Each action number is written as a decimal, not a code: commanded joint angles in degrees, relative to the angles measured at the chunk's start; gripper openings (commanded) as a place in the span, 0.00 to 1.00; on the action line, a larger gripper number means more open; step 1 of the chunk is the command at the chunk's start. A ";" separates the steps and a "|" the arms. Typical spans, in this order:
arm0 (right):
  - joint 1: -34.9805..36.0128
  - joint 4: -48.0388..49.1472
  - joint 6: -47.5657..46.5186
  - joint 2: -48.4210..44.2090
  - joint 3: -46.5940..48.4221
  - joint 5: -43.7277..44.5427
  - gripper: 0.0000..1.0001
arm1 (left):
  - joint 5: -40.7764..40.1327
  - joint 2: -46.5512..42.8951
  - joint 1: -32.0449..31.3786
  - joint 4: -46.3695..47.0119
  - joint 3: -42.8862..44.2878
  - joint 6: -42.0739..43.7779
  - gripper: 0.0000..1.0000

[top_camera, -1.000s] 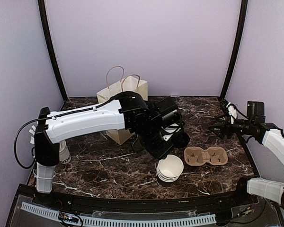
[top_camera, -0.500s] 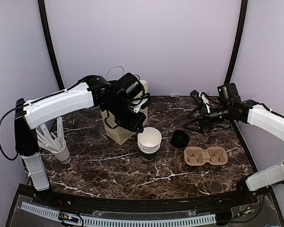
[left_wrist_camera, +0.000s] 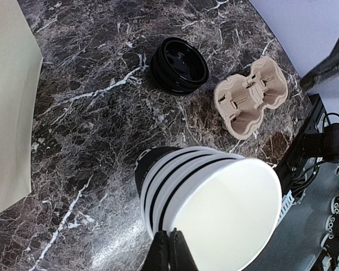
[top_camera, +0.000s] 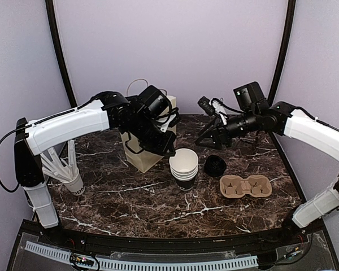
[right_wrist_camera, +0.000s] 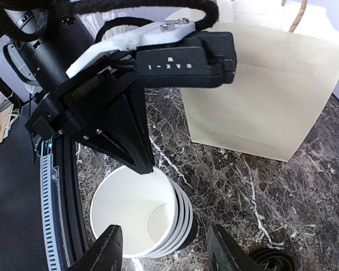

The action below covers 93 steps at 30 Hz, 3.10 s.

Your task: Pack the takeout coffee

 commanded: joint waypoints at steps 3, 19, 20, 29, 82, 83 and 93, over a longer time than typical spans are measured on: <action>3.06 -2.36 5.84 2.16 3.67 12.70 0.48 | -2.18 -4.41 -0.15 3.23 -1.36 -5.19 0.00; 7.01 -7.03 6.52 7.33 10.35 19.71 0.34 | -8.69 -7.17 -0.78 8.98 -5.15 -9.03 0.00; 7.02 -6.97 6.73 7.30 10.57 20.34 0.33 | -9.84 -7.05 -0.84 8.61 -5.00 -8.84 0.00; 8.10 -9.57 6.38 8.49 12.98 21.28 0.27 | -15.08 -6.53 -1.93 7.81 -4.01 -8.21 0.00; 4.43 -8.88 -17.92 0.85 2.96 -1.53 0.00 | -5.59 -26.06 -5.59 41.34 -37.48 -9.23 0.69; 4.43 -8.43 -17.50 0.94 2.90 -1.57 0.00 | -5.19 -25.66 -5.49 41.62 -37.35 -9.32 0.68; 4.47 -6.49 -16.54 0.73 3.07 -1.51 0.00 | -0.15 -20.94 -5.38 43.42 -36.08 -10.94 0.63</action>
